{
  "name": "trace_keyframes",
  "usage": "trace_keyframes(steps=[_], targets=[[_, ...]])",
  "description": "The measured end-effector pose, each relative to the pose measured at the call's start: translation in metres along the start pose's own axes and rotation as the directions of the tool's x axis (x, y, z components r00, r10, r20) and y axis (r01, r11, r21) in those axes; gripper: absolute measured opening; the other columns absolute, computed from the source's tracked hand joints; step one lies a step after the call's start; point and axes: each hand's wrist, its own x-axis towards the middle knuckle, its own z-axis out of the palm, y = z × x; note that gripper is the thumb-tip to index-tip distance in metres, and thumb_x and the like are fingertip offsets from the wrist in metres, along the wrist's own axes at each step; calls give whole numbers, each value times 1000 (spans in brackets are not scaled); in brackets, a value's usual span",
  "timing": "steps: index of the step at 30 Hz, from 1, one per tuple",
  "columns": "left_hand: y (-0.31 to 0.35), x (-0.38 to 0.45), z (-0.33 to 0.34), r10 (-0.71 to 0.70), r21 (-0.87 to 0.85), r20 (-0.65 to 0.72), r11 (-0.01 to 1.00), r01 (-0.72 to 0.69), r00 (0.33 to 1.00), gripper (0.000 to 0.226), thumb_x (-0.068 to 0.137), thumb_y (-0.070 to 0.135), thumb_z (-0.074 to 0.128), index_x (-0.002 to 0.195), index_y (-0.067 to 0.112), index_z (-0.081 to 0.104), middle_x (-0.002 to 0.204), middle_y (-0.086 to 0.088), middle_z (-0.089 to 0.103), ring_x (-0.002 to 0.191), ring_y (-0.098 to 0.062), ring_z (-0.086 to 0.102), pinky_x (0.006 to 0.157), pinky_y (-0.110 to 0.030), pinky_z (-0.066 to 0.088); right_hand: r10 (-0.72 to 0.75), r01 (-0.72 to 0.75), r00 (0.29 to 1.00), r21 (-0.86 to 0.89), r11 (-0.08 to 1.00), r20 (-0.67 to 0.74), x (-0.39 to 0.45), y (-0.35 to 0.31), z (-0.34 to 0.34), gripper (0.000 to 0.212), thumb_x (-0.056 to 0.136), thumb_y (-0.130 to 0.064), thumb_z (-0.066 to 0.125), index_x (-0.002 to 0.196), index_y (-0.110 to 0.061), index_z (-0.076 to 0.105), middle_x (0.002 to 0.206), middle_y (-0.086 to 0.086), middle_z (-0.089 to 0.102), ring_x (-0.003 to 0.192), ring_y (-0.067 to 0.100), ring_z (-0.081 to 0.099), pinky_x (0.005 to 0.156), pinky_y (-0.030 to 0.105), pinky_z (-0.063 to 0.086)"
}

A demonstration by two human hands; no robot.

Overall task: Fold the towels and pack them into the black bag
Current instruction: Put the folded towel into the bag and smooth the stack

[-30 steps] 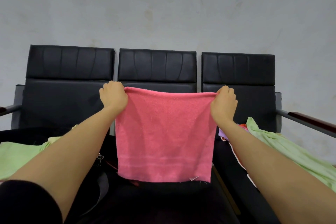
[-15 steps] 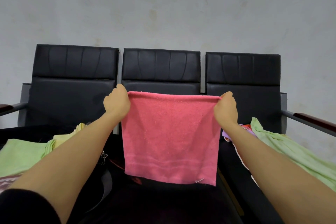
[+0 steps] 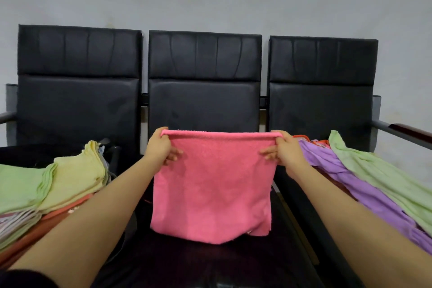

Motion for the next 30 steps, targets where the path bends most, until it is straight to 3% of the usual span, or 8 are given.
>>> trace_keyframes(steps=[2, 5, 9, 14, 17, 22, 26, 30], targets=[[-5, 9, 8, -53, -69, 30, 996, 55, 998, 42, 97, 17, 20, 131, 33, 37, 74, -13, 67, 42, -19, 53, 47, -21, 34, 59, -60, 998, 71, 996, 18, 8, 5, 8, 27, 103, -18, 26, 101, -25, 52, 63, 6, 69, 46, 14, 61, 38, 13, 37], [-6, 26, 16, -110, -140, 59, 983, 118, 992, 39, 99, 26, 20, 132, 37, 37, 96, -14, 64, 59, -25, 58, 54, -25, 43, 111, -117, 993, 148, 982, 50, 22, 8, 20, 30, 102, -22, 30, 92, -30, 57, 88, 9, 64, 72, 20, 62, 61, 27, 46], [9, 56, 17, -2, -229, 14, 973, 6, 1000, 43, 100, 18, 20, 134, 37, 39, 120, -15, 56, 64, -22, 52, 38, -13, 33, 43, -55, 998, 272, 961, 50, 42, -9, 29, 28, 97, -21, 37, 93, -34, 62, 92, -1, 61, 85, 16, 56, 76, 35, 43], [36, 77, 14, 237, -302, -141, 914, -269, 961, 41, 100, 18, 25, 133, 36, 44, 132, -5, 50, 114, -24, 53, 92, -32, 46, -198, 206, 978, 365, 908, -60, 52, -45, 32, 26, 96, -12, 39, 94, -28, 59, 91, -5, 59, 78, 6, 54, 67, 22, 43], [36, 69, 13, 267, -322, -187, 893, -316, 945, 41, 100, 14, 27, 132, 31, 47, 125, 2, 49, 111, -14, 50, 79, -16, 43, -247, 257, 966, 348, 902, -74, 44, -48, 30, 25, 96, -8, 36, 93, -24, 55, 90, -11, 58, 71, -9, 55, 62, 7, 43], [-7, 39, 23, 264, -275, -207, 908, -315, 942, 40, 96, 7, 31, 125, 24, 53, 124, 1, 52, 112, -14, 49, 94, -21, 38, -75, 97, 994, 341, 935, -77, 22, -14, 24, 21, 99, -14, 35, 110, -21, 51, 85, -16, 52, 75, -5, 47, 54, 5, 39], [-48, 7, 28, 162, -173, -206, 964, -199, 965, 27, 95, 9, 32, 105, 18, 55, 102, 1, 56, 100, -20, 50, 80, -22, 42, -33, 53, 991, 162, 985, -126, 3, 29, 21, 24, 95, -9, 35, 102, -14, 57, 84, -3, 55, 84, 18, 53, 67, 22, 48], [-76, -14, 26, 24, 114, -309, 993, 12, 951, 31, 92, 15, 31, 90, 10, 61, 102, -9, 62, 101, -32, 54, 99, -40, 33, 35, -98, 951, -193, 976, -306, -19, 56, 18, 31, 99, -18, 33, 115, -13, 59, 124, 12, 53, 120, 36, 46, 103, 46, 34]])
